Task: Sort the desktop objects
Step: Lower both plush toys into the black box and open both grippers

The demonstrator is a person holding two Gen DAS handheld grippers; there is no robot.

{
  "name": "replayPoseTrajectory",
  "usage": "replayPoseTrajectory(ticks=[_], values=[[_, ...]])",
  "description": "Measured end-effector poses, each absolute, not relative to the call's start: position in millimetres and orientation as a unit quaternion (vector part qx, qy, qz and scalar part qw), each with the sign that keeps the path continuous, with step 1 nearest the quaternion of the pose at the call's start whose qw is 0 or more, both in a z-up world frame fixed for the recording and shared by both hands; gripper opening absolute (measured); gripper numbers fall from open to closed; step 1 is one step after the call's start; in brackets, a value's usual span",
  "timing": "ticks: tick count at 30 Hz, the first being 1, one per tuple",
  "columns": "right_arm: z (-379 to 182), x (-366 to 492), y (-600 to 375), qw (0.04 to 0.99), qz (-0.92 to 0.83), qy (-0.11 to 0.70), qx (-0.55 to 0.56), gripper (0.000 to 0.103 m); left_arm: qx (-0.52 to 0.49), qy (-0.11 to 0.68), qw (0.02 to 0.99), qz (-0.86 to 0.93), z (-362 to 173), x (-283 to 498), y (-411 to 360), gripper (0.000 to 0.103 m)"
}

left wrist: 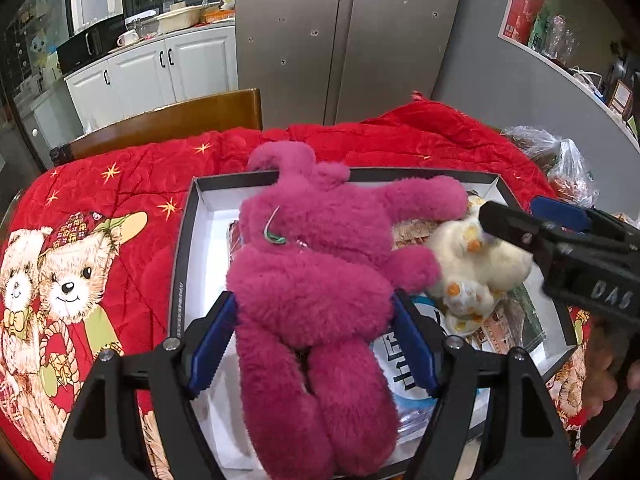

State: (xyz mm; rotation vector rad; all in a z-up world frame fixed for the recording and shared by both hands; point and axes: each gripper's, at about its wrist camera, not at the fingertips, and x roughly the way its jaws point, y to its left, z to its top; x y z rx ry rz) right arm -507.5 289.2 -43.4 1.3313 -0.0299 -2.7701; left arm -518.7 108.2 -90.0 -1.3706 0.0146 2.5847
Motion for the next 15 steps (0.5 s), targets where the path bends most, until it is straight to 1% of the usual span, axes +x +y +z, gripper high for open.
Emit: replayPoseTrajectory(ticks=[3,8,12,15], values=[[-36,-507,295,0.039,-0.902,-0.030,0.429,0.087,-0.462,0.009,0.107,0.880,-86,-517,108,0.078],[-23,-500,295,0.046,-0.907,-0.034,0.417,0.087,-0.456,0.002,0.112,0.883,-76,-511,105,0.078],[-3,-483,282,0.071,-0.917,-0.027,0.392,0.087,-0.437,0.005,0.121,0.891,-51,-497,103,0.078],[25,-456,265,0.096,-0.930,-0.001,0.356,0.087,-0.415,0.007,0.127,0.901,-23,-475,97,0.078]])
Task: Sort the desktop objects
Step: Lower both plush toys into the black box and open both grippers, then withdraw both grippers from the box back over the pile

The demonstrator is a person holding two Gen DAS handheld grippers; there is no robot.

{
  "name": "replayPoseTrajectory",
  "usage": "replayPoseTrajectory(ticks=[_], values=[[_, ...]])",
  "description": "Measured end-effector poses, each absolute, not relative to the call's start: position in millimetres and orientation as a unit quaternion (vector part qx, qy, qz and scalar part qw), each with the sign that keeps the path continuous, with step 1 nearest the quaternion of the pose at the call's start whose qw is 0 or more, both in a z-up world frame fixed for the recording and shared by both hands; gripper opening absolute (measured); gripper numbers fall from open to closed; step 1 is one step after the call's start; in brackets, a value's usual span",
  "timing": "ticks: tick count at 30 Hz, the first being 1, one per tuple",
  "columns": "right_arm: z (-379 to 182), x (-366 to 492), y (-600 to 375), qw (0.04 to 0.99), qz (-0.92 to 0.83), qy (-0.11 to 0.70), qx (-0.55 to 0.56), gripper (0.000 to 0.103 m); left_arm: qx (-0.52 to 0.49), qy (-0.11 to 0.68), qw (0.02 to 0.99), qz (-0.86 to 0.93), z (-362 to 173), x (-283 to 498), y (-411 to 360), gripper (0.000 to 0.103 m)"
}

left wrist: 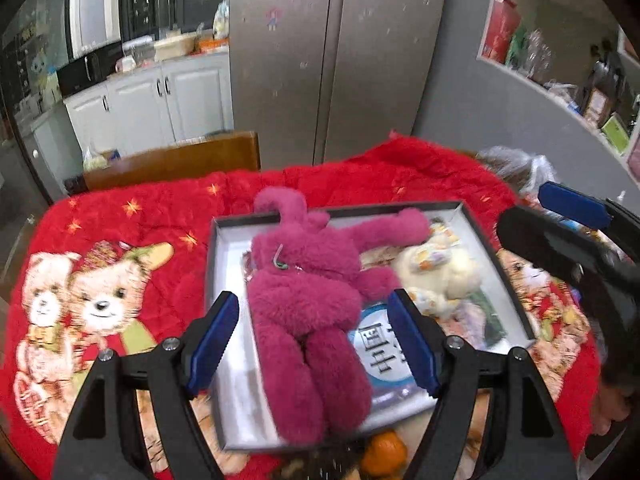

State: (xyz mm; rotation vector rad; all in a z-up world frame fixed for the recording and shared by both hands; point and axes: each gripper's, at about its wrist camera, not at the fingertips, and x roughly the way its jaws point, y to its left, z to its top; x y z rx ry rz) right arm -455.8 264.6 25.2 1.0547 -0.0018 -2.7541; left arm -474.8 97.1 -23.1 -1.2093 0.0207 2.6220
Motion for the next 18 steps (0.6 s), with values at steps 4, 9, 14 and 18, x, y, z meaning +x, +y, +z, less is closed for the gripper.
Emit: replayPoseTrajectory(ticks=[4,9,14,18], values=[[62,-408,245,0.101,-0.942,0.027,0.319,0.087,-0.380,-0.001,0.144,0.914,18,-427,80,0.078],[115,-349,227,0.096,-0.956,0.040,0.276,0.087,-0.331,-0.004,0.150,0.932,72,-366,57,0.083],[164,-299,226,0.106,-0.966,0.013,0.234,0.087,-0.278,0.014,0.150,0.949,98,-295,38,0.099],[164,-250,231,0.121,-0.966,0.014,0.226,0.088,-0.292,0.003,0.148,0.945,76,-244,22,0.100]])
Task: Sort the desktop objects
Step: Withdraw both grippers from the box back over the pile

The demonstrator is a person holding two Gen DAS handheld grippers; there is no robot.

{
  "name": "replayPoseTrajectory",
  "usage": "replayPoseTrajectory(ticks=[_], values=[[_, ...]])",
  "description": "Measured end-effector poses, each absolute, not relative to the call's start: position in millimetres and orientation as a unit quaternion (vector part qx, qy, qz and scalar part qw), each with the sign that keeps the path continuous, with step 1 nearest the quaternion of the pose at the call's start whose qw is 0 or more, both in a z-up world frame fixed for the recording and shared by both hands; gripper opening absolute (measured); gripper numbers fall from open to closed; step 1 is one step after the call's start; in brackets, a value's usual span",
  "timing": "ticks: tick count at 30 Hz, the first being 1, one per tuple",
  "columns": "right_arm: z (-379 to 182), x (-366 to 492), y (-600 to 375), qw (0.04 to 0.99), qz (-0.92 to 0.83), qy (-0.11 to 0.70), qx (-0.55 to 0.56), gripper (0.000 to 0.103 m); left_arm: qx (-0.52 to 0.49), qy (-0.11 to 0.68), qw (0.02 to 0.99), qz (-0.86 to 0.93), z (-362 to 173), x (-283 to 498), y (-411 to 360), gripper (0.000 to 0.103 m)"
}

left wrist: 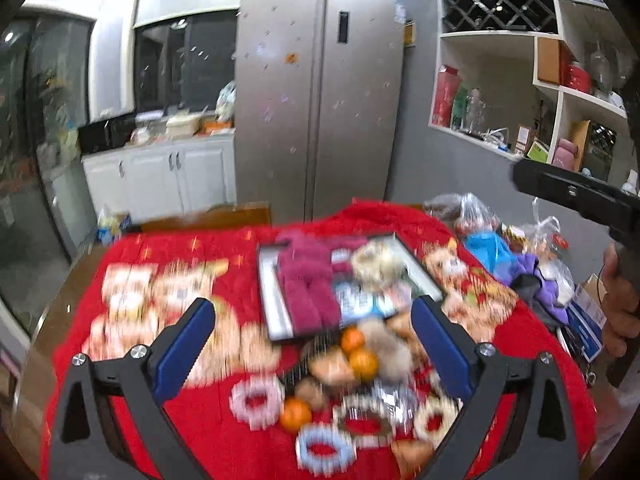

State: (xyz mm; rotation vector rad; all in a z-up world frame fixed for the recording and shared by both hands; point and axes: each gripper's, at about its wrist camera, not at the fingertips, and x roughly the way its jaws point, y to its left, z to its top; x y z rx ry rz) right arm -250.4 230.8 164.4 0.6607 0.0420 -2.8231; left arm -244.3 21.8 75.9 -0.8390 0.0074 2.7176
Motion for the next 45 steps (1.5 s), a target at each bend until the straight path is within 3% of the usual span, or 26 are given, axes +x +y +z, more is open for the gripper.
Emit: replayPoseTrajectory(ticks=[7,14,24,36,45], values=[[99,-175,231,0.121,-0.962,0.058,0.239,0.088,-0.341,-0.031,0.135,0.930,-10,-179,8,0.100],[29,-140,233,0.124,-0.953,0.063,0.268,0.088,-0.366,-0.020,0.107,0.924,-56,-156,22,0.100],[-19,-147,276,0.134,-0.934,-0.051,0.326,0.088,-0.390,-0.026,0.117,0.913,-81,-170,41,0.100],[-46,-154,277,0.117,-0.930,-0.008,0.348,0.088,-0.414,-0.049,0.085,0.905,-102,-195,41,0.100],[-66,-179,277,0.111,-0.923,0.003,0.369,0.088,-0.429,-0.020,0.078,0.900,-114,-211,54,0.100]])
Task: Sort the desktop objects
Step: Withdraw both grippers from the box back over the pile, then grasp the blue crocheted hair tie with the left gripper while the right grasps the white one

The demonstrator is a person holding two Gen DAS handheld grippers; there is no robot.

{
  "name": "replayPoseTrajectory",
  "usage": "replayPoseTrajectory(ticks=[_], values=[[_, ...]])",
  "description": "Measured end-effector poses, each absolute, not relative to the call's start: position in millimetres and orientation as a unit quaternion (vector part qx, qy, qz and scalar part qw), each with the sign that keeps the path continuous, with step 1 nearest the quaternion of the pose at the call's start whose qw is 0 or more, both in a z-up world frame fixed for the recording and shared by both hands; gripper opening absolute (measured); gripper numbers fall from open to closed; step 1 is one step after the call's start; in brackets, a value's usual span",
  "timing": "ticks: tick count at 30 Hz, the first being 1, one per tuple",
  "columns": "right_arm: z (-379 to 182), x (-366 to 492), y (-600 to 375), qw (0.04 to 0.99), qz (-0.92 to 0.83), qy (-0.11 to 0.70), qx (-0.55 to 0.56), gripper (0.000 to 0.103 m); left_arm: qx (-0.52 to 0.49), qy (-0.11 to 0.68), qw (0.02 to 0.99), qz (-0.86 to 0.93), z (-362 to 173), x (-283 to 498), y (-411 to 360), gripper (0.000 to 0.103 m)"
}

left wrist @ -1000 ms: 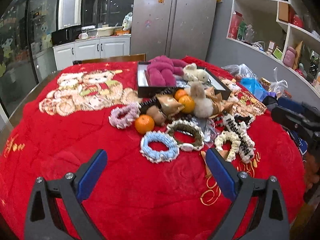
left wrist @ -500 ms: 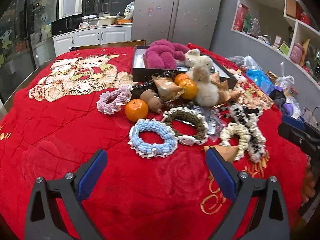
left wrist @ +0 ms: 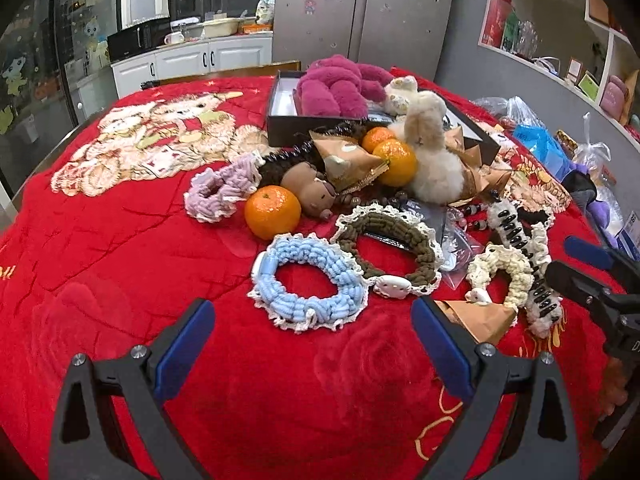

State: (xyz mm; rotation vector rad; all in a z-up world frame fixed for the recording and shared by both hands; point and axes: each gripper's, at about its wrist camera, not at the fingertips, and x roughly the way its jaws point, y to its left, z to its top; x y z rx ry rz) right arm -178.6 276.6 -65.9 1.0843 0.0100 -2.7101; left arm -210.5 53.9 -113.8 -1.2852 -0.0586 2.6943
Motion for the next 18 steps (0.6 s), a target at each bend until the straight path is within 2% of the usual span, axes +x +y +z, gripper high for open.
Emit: replayPoseTrajectory(ticks=[3,9,15,18], values=[[-77,-187,278,0.123,-0.916,-0.017,0.381,0.088,-0.441,-0.025,0.078,0.894,-121,-219,54,0.100],[-97,-201,275,0.102,-0.912,-0.001,0.399,0.088,-0.455,-0.009,0.073,0.887,-135,-232,59,0.098],[-107,-206,294,0.103,-0.900,-0.070,0.419,0.088,-0.454,-0.004,0.078,0.887,-136,-235,62,0.098],[-105,-204,293,0.096,-0.904,-0.061,0.412,0.088,-0.452,-0.011,0.082,0.888,-135,-235,59,0.098]])
